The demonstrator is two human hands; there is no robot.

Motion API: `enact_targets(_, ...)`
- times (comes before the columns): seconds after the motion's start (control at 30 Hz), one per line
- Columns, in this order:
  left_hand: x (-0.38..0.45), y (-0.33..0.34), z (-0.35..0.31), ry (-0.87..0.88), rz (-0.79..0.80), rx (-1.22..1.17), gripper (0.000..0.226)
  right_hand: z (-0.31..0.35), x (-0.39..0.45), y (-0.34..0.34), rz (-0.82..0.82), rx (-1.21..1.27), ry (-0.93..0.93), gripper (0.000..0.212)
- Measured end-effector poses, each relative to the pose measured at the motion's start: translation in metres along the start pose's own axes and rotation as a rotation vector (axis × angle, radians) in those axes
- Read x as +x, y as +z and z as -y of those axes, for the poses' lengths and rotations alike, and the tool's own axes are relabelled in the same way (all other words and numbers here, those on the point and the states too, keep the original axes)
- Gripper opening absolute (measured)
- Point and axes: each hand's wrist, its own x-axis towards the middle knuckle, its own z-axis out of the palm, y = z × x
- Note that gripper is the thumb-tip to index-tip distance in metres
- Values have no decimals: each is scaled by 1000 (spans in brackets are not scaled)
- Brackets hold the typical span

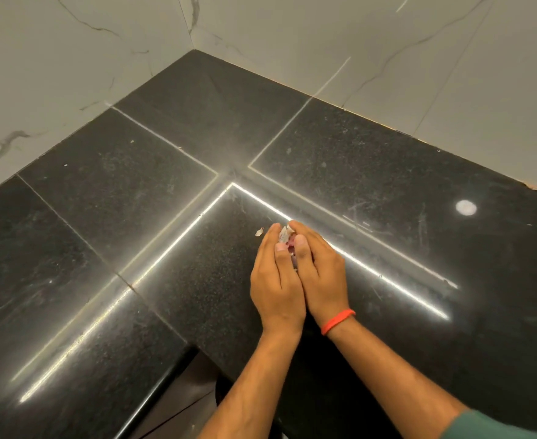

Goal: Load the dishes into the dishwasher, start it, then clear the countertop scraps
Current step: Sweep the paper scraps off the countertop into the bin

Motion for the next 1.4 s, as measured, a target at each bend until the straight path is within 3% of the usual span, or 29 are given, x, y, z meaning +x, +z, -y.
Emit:
enact_targets(0.17,-3,21,-21,-206,18,-363,40,10,2,-5,-85,490,353,28)
enact_targets(0.4,-2,13,-42,-437,35,-646,30,36,-2,-3,-178,777,535,23)
enact_targets(0.63,-40,-31,-68,-444,74,-811,26,78,-47,-8,-179,811,472,22)
enact_targets(0.8,-78,-90,-56,-427,-25,-766,28,94,-106,20,-102,814,516,25)
enact_targets(1.1,-164,-177,37,-584,-388,-631,31,63,-244,85,221,747,741,28)
enact_targets(1.4,-215,-176,163,-877,-558,-528,29,-27,-311,121,396,627,1058,30)
